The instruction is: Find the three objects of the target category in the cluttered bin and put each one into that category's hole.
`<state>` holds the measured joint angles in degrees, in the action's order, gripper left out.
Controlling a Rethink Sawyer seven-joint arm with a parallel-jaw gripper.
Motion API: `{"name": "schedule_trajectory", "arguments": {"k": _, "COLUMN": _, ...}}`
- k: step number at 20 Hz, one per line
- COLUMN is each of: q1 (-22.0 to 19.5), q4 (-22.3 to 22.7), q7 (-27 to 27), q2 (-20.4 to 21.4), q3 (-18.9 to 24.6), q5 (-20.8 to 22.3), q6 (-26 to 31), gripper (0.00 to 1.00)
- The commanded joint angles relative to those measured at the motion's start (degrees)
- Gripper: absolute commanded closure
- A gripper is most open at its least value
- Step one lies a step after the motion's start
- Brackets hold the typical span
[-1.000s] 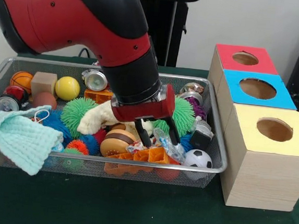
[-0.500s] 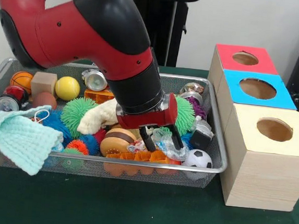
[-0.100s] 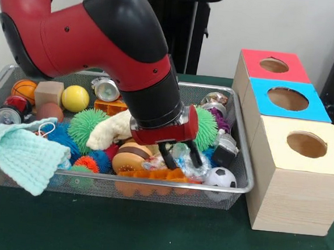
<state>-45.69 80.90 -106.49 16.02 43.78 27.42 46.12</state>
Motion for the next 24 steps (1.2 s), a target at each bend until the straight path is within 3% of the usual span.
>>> {"name": "schedule_trajectory", "arguments": {"k": 1, "q1": -0.9, "q4": -3.0, "q7": 11.1, "q2": -3.0, "q3": -0.4, "q5": 3.1, "q6": -3.1, "gripper": 1.00}}
{"name": "schedule_trajectory", "arguments": {"k": 13, "q1": -0.8, "q4": -1.7, "q7": 9.1, "q2": -2.0, "q3": -0.9, "q5": 3.4, "q6": -3.9, "gripper": 1.00}}
{"name": "schedule_trajectory", "arguments": {"k": 19, "q1": 0.4, "q4": 4.0, "q7": 1.8, "q2": 4.9, "q3": -3.0, "q5": 2.6, "q6": -3.4, "gripper": 1.00}}
{"name": "schedule_trajectory", "arguments": {"k": 24, "q1": -0.5, "q4": 7.6, "q7": 0.4, "q2": 7.7, "q3": -3.6, "q5": 2.1, "q6": -3.4, "gripper": 1.00}}
